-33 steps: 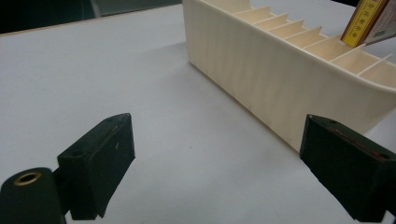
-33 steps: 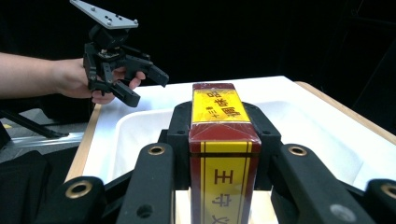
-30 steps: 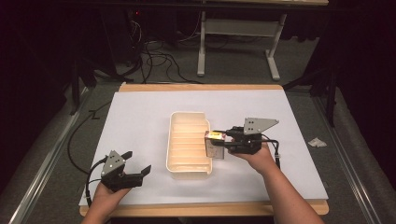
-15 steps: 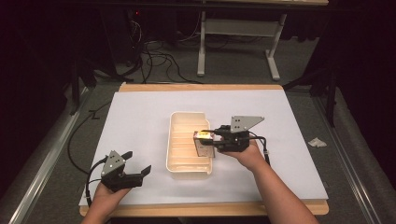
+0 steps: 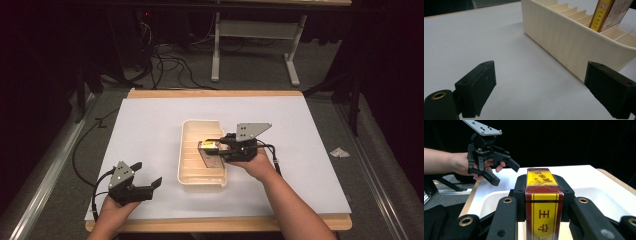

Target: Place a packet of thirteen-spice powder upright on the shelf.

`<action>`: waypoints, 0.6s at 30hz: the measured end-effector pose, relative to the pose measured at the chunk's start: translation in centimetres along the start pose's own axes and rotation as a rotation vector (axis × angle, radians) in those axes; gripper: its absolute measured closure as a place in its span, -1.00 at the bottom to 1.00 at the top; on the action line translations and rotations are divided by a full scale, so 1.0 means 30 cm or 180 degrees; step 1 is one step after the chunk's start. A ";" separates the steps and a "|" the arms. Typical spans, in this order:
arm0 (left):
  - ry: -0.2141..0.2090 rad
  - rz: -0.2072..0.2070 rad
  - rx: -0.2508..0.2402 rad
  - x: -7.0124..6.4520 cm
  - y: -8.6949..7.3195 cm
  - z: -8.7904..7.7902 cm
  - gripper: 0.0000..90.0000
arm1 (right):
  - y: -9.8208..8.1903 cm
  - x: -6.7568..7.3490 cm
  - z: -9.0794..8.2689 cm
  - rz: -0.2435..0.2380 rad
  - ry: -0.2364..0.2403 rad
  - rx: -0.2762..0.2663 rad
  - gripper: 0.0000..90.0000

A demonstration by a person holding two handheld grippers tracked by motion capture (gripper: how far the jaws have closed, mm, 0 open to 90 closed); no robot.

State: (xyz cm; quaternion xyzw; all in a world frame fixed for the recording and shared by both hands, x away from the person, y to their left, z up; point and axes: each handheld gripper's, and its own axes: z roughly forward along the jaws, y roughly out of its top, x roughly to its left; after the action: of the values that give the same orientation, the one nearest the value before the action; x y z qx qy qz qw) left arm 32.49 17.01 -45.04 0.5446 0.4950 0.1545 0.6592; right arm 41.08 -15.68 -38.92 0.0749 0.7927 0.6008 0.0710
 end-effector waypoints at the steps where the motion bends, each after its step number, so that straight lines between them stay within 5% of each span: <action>1: 0.0000 -0.0002 -0.0001 0.000 0.000 0.000 -0.76 | 0.004 0.001 0.005 -0.0014 0.0006 0.0006 0.54; 10: -0.0005 0.0015 0.0006 0.003 0.002 -0.003 -0.76 | 0.009 0.004 0.032 0.0002 0.0007 -0.0082 0.53; 18: -0.0007 0.0008 0.0010 0.000 0.001 -0.002 -0.76 | 0.005 0.001 0.041 -0.0035 0.0021 0.0007 0.53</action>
State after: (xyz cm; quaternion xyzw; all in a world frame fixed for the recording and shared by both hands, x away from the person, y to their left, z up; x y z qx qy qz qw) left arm 32.45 17.06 -45.03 0.5464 0.4938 0.1540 0.6587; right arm 41.29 -14.48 -39.11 0.0687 0.7940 0.5997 0.0716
